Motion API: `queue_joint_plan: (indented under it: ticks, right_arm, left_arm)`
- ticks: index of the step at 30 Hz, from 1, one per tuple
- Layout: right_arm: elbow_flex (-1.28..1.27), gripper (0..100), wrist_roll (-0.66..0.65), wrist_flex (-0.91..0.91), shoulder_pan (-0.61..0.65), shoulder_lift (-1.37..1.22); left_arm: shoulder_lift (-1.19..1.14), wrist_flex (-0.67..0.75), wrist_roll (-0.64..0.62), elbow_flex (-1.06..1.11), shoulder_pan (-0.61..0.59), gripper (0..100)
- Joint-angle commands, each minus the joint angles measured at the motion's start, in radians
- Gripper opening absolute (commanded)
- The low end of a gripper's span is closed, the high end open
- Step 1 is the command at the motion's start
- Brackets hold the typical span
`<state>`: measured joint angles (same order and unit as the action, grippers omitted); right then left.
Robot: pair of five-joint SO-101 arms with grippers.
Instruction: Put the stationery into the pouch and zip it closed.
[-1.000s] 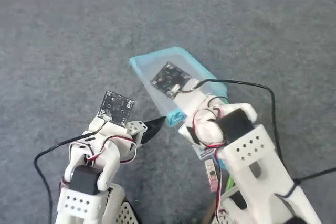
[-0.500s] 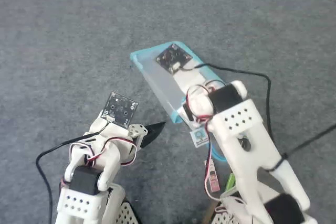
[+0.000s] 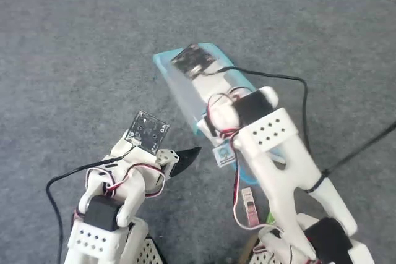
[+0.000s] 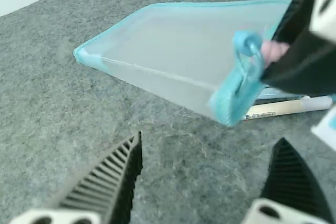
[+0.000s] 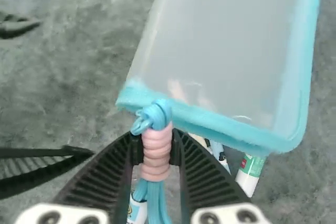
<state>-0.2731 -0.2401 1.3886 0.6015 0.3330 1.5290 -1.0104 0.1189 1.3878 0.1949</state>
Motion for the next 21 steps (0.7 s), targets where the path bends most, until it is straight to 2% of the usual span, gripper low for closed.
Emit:
queue_joint_plan:
  ticks: [1, 12, 21]
  right_arm:
    - [0.068, 0.8, 0.005, 0.027, 0.022, 0.016]
    - [0.000, 0.8, -0.020, 0.065, 0.022, 0.189]
    - [-0.080, 0.8, -0.029, 0.056, 0.099, 0.216]
  left_arm:
    - [0.015, 0.072, 0.005, 0.004, 0.008, 36]
    - [0.015, 0.126, 0.009, 0.031, 0.006, 34]
    - [0.014, 0.152, 0.003, 0.047, -0.011, 33]
